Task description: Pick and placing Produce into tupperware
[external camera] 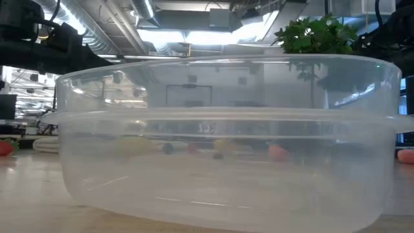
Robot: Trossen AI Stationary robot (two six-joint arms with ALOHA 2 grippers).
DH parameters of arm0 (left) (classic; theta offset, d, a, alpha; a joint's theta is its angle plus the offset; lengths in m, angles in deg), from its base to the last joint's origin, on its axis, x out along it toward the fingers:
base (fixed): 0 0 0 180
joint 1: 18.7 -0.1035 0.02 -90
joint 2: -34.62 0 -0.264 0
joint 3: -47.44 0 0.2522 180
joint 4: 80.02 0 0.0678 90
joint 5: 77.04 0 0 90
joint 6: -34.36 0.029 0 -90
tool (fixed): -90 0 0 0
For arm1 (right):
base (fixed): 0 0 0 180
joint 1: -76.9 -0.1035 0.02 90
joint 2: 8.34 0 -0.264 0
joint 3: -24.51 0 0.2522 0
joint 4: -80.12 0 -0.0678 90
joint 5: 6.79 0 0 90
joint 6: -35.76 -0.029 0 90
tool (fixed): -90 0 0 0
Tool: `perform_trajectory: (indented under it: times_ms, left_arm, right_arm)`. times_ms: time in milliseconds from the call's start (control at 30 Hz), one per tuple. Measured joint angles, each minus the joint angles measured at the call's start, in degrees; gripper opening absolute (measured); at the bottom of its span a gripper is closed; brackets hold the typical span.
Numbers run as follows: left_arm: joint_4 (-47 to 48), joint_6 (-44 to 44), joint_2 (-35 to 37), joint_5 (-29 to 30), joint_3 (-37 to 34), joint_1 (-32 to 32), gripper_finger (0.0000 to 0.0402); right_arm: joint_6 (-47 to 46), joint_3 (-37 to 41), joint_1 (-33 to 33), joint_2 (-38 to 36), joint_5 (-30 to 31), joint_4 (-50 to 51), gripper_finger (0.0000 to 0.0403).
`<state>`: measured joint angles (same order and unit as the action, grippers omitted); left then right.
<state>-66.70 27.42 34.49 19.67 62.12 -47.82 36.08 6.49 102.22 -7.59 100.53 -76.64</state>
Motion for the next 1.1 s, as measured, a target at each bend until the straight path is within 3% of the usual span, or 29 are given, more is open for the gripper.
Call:
perform_trajectory:
  times_ms: [900, 1100]
  left_arm:
    - [0.0, 0.0, 0.0, 0.0, 0.0, 0.0, 0.0250]
    - [-0.5, 0.0, 0.0, 3.4, 0.0, 0.0, 0.0250]
  right_arm:
    - [0.0, 0.0, 0.0, 0.0, 0.0, 0.0, 0.0241]
    - [0.0, 0.0, 0.0, 0.0, 0.0, 0.0, 0.0241]
